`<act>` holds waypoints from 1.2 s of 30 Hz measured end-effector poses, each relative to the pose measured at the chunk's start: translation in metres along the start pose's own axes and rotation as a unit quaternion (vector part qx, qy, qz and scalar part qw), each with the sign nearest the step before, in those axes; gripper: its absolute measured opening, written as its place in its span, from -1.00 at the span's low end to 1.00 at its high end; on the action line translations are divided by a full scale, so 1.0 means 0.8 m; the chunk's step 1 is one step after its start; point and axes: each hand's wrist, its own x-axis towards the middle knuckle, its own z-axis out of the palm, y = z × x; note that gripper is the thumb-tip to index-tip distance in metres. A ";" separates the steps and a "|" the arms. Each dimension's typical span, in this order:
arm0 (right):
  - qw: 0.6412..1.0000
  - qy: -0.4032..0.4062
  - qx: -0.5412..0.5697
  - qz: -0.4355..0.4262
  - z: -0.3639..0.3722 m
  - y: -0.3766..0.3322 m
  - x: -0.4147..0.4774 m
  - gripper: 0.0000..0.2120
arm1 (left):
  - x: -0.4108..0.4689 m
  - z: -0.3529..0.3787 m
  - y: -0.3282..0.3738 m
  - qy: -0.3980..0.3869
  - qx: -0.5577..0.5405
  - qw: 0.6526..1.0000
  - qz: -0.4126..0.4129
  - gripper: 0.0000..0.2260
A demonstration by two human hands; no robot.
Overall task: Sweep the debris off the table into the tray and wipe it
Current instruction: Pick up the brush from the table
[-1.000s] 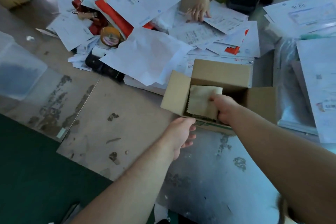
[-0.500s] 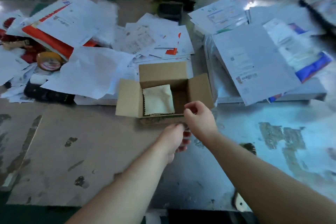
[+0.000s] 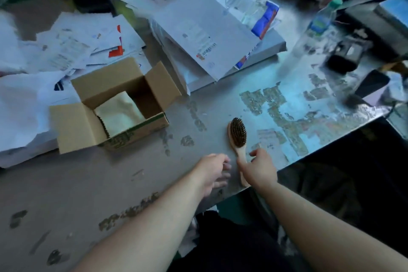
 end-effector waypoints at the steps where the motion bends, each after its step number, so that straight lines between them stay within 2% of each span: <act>1: 1.000 -0.013 -0.016 0.005 0.004 0.005 0.001 -0.55 | 0.001 0.002 -0.003 -0.001 0.009 1.000 -0.006 -0.86; 5: 0.998 -0.034 -0.058 0.013 0.020 0.007 0.007 -0.53 | -0.001 -0.005 -0.012 0.005 0.034 0.999 -0.024 -0.86; 10: 0.996 -0.055 -0.074 -0.002 0.019 -0.014 0.014 -0.67 | -0.004 -0.037 -0.006 0.026 0.009 0.999 -0.024 -0.88; 11: 0.997 -0.070 -0.042 -0.003 0.017 -0.020 0.011 -0.65 | -0.006 -0.043 -0.003 0.031 0.000 0.999 -0.021 -0.88; 13: 0.989 -0.106 0.101 0.013 0.015 -0.040 0.004 -0.61 | -0.012 -0.057 0.006 0.045 -0.027 0.999 -0.007 -0.87; 15: 0.947 -0.145 0.285 0.036 0.014 -0.071 -0.009 -0.60 | -0.017 -0.074 0.012 0.059 -0.060 0.996 0.011 -0.83; 16: 0.927 -0.160 0.339 0.033 0.011 -0.091 -0.016 -0.64 | -0.020 -0.082 0.014 0.065 -0.080 0.994 0.020 -0.81; 18: 0.912 -0.166 0.375 -0.023 0.001 -0.134 -0.027 -0.75 | -0.029 -0.096 0.024 0.081 -0.117 0.989 0.035 -0.79; 22: 0.920 -0.157 0.299 -0.200 -0.015 -0.241 -0.044 -0.84 | -0.048 -0.138 0.036 0.135 -0.180 0.972 0.062 -0.79; 26: 0.916 -0.154 0.146 -0.339 0.007 -0.341 -0.040 -0.76 | -0.065 -0.183 0.043 0.192 -0.231 0.948 0.108 -0.86; 28: 0.907 -0.133 0.062 -0.395 0.032 -0.378 -0.034 -0.73 | -0.072 -0.205 0.048 0.213 -0.249 0.937 0.123 -0.79; 31: 0.877 -0.136 -0.051 -0.458 0.076 -0.410 -0.016 -0.73 | -0.071 -0.232 0.052 0.238 -0.256 0.929 0.121 -0.63; 33: 0.861 -0.140 -0.127 -0.473 0.097 -0.417 -0.005 -0.84 | -0.071 -0.240 0.055 0.248 -0.263 0.926 0.108 -0.73; 35: 0.846 -0.141 -0.194 -0.476 0.112 -0.419 0.005 -0.82 | -0.066 -0.248 0.057 0.267 -0.273 0.919 0.099 -0.89; 36: 0.840 -0.143 -0.224 -0.474 0.118 -0.418 0.009 -0.80 | -0.064 -0.250 0.058 0.278 -0.279 0.914 0.097 -0.89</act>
